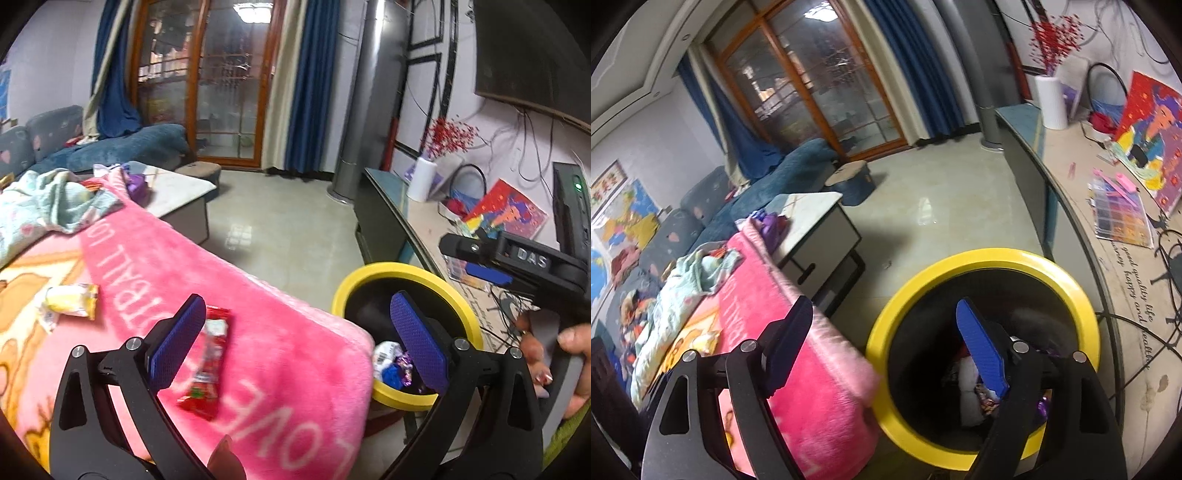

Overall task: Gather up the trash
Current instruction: 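Move both open tools back over the remaining snacks on the blanket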

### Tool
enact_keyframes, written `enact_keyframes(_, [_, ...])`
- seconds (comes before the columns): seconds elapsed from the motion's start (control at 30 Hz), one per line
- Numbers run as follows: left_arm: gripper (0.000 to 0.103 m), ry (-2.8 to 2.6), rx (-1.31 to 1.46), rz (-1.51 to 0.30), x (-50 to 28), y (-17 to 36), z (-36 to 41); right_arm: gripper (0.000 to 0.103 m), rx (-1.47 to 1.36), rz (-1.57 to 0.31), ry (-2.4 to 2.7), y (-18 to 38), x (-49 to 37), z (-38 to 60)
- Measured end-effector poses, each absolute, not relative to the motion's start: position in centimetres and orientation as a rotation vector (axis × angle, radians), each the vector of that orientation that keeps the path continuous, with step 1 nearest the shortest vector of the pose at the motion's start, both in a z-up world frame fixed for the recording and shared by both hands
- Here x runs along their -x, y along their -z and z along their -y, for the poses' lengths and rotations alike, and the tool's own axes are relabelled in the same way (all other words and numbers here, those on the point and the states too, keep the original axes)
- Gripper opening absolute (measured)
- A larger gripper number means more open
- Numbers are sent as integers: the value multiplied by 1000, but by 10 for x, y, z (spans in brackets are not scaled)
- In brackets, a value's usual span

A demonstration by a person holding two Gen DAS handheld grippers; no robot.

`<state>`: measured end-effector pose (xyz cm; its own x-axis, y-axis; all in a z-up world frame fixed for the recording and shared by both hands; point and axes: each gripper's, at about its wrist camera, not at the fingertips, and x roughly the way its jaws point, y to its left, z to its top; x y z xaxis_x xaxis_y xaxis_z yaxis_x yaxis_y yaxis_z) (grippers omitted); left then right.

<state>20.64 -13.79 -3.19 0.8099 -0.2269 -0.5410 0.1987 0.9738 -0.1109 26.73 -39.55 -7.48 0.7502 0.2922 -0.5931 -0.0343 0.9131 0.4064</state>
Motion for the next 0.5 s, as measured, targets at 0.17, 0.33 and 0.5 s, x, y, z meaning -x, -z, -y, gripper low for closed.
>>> enact_keyframes(0.17, [92,172,42,-549,-202,26,117,79,-372,-684,-234,67,-261,373])
enact_keyframes(0.33, [92,124,49,-529,-200,22,97,79,-333,-690,-286,63,-255,344])
enact_keyframes(0.5, [92,70,77,-518,-200,20,72,80,-282,-718,-328,67,-253,313])
